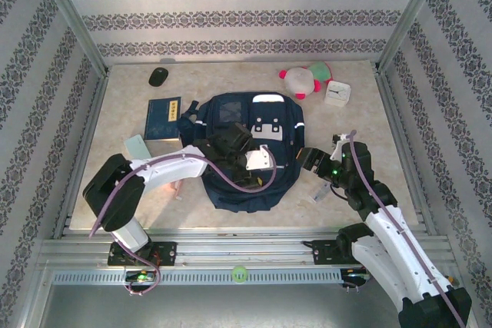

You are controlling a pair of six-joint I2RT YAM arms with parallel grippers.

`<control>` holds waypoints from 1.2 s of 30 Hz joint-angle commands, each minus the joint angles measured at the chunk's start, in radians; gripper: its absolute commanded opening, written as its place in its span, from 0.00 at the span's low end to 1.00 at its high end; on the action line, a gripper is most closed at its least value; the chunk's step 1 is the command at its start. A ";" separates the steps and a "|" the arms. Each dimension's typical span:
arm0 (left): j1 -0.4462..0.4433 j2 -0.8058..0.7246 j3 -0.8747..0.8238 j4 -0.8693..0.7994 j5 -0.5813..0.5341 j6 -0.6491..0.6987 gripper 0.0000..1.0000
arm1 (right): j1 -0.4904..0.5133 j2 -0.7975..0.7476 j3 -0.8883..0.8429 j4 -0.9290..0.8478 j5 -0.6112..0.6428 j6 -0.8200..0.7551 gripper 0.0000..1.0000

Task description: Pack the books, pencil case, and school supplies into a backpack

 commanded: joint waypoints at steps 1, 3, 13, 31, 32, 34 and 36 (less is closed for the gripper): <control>-0.022 0.035 0.017 0.058 0.016 0.065 0.79 | 0.017 0.013 -0.004 0.029 -0.021 0.005 0.80; -0.029 0.058 0.006 0.093 -0.071 0.066 0.79 | 0.017 0.019 -0.005 0.037 -0.025 0.008 0.79; -0.031 -0.019 -0.064 0.229 -0.123 0.008 0.03 | 0.012 0.058 0.028 -0.027 -0.051 0.023 0.78; 0.143 -0.283 0.042 0.052 0.131 -0.097 0.00 | 0.016 0.086 0.173 -0.044 -0.212 0.009 0.78; 0.146 -0.286 0.035 0.060 0.130 -0.099 0.00 | 0.018 0.081 0.177 -0.049 -0.223 0.020 0.78; 0.150 -0.288 0.029 0.066 0.130 -0.101 0.00 | 0.034 0.069 0.183 -0.051 -0.236 0.018 0.77; 0.162 -0.292 0.028 0.067 0.145 -0.110 0.00 | 0.063 0.053 0.197 -0.074 -0.212 -0.054 0.75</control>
